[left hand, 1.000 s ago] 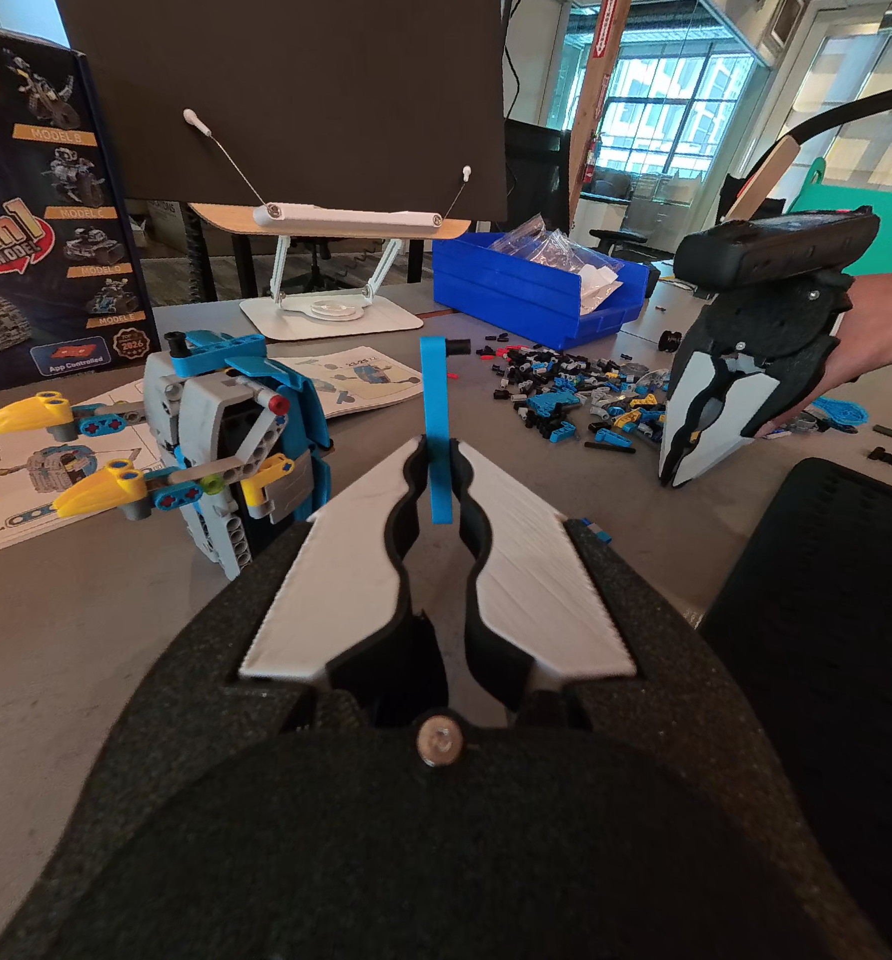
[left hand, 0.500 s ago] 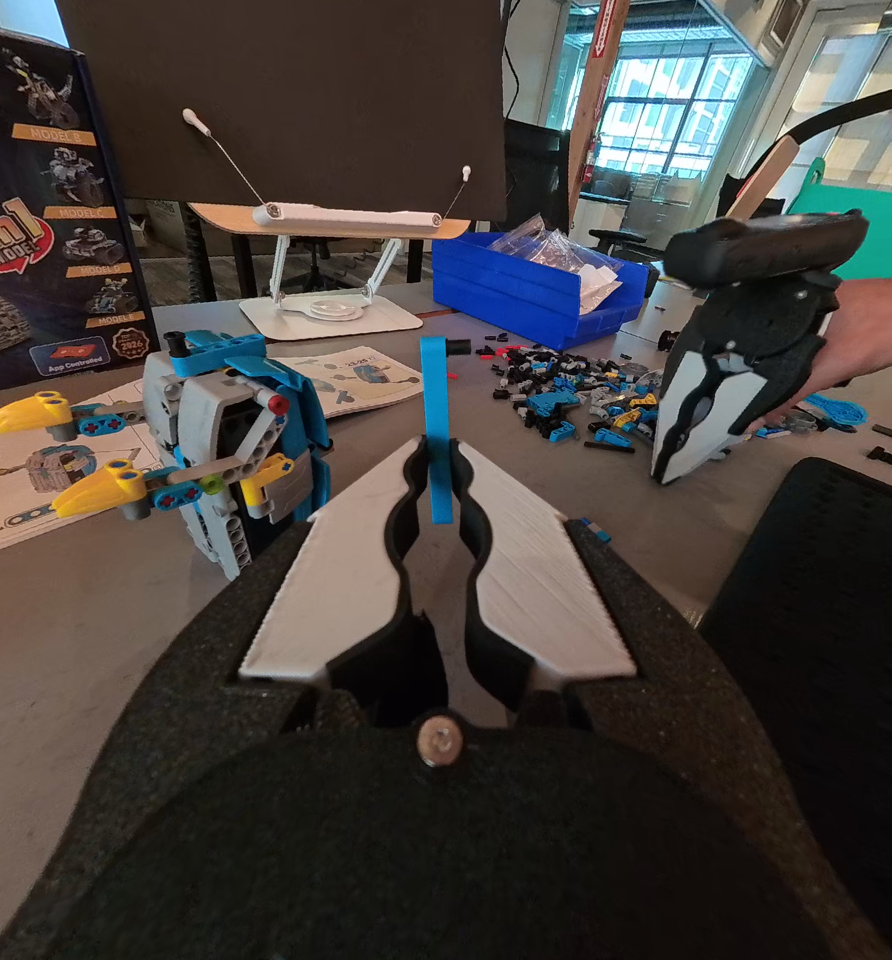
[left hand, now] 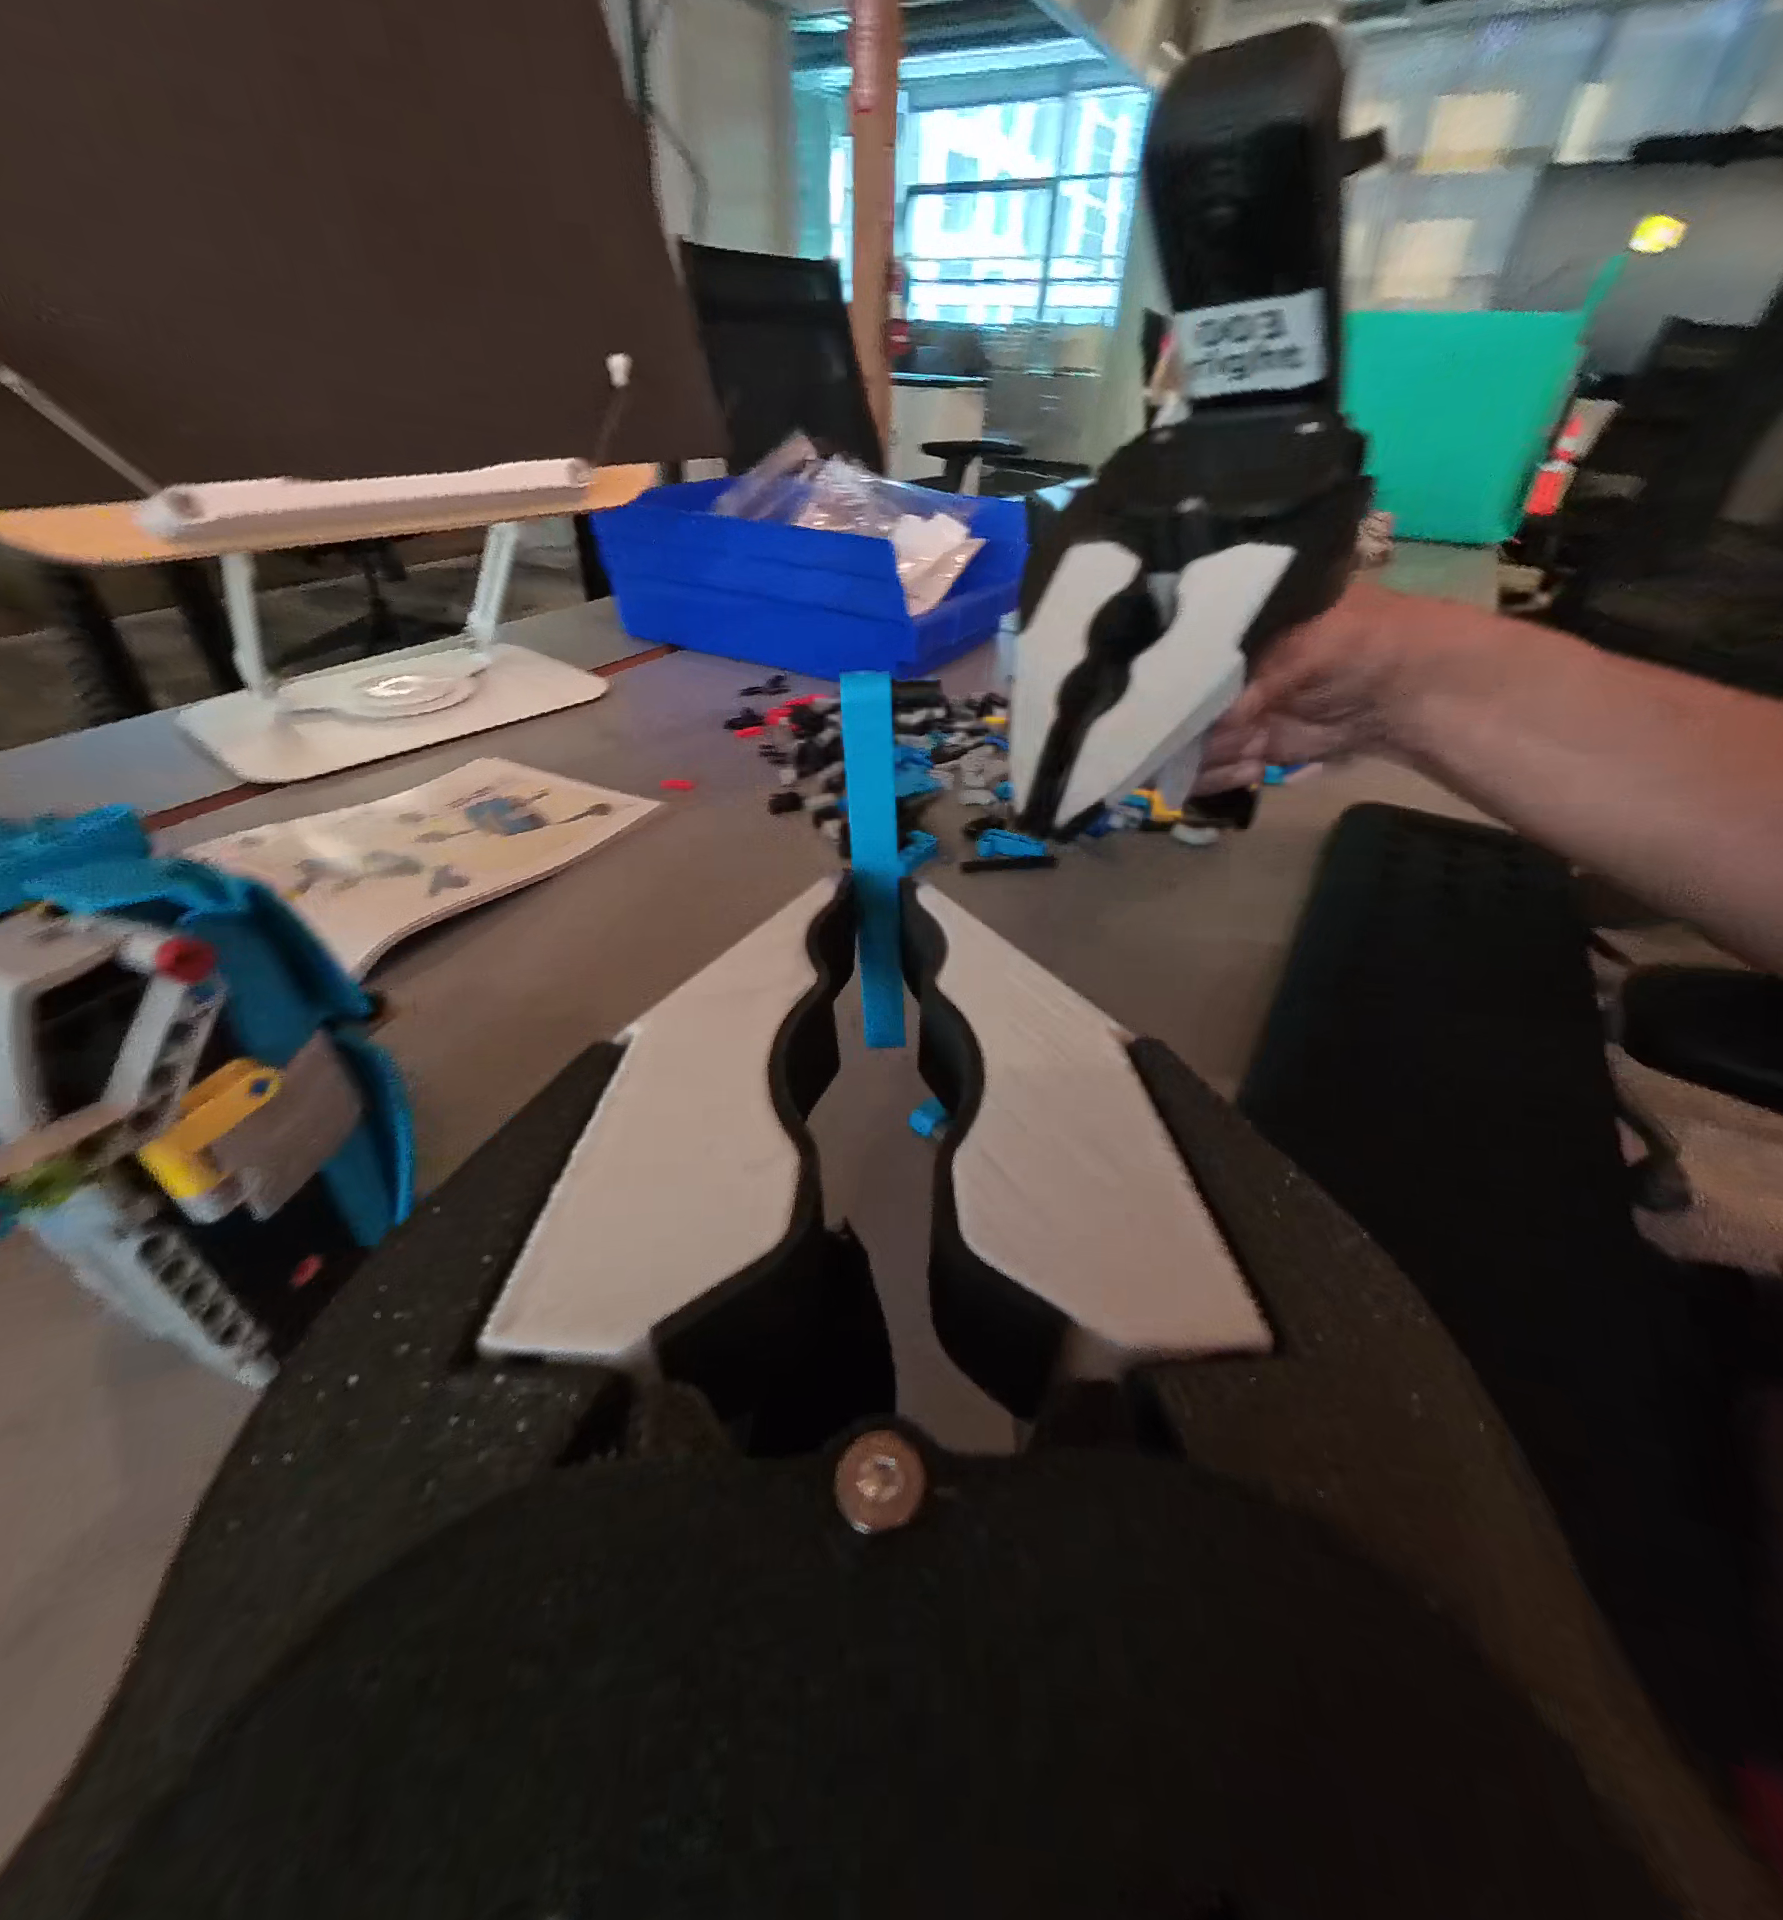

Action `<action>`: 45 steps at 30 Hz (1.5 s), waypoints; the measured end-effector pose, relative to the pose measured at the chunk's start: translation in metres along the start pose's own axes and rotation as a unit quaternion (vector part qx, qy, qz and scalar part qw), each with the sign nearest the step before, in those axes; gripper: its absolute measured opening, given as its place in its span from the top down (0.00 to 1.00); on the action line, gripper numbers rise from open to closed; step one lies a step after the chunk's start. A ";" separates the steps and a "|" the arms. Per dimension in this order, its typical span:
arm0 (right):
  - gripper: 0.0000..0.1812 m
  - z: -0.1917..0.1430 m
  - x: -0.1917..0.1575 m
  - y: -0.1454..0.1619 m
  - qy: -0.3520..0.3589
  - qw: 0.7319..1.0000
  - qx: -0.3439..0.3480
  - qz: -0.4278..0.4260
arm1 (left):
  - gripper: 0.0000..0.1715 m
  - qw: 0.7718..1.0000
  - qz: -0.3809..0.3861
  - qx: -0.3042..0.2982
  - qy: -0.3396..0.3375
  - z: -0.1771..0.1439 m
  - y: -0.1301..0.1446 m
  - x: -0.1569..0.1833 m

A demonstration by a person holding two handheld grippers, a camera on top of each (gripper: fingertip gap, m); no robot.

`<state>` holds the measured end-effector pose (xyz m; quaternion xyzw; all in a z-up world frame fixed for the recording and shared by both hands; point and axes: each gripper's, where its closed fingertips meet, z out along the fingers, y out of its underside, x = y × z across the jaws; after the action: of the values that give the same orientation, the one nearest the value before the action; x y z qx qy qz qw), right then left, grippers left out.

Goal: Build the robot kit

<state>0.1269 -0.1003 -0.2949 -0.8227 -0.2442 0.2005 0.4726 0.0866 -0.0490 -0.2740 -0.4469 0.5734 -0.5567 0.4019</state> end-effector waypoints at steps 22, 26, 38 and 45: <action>0.98 0.053 -0.020 -0.011 0.010 0.993 0.038 -0.112 | 0.96 0.990 -0.001 -0.062 0.124 0.012 0.020 0.038; 0.98 0.050 -0.015 -0.024 0.008 0.994 0.078 -0.071 | 0.96 0.995 -0.042 -0.008 0.087 0.005 0.002 0.019; 1.00 0.046 0.002 -0.067 0.132 0.975 0.167 -0.058 | 0.96 0.987 -0.159 0.001 0.008 0.001 0.007 -0.028; 1.00 0.052 0.032 -0.031 0.161 0.980 0.116 0.023 | 0.96 0.983 -0.185 -0.009 0.002 0.005 0.013 -0.034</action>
<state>0.1169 -0.0325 -0.2954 -0.7890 -0.1212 0.1031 0.5935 0.0999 -0.0176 -0.2884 -0.5475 0.4869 -0.6172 0.2868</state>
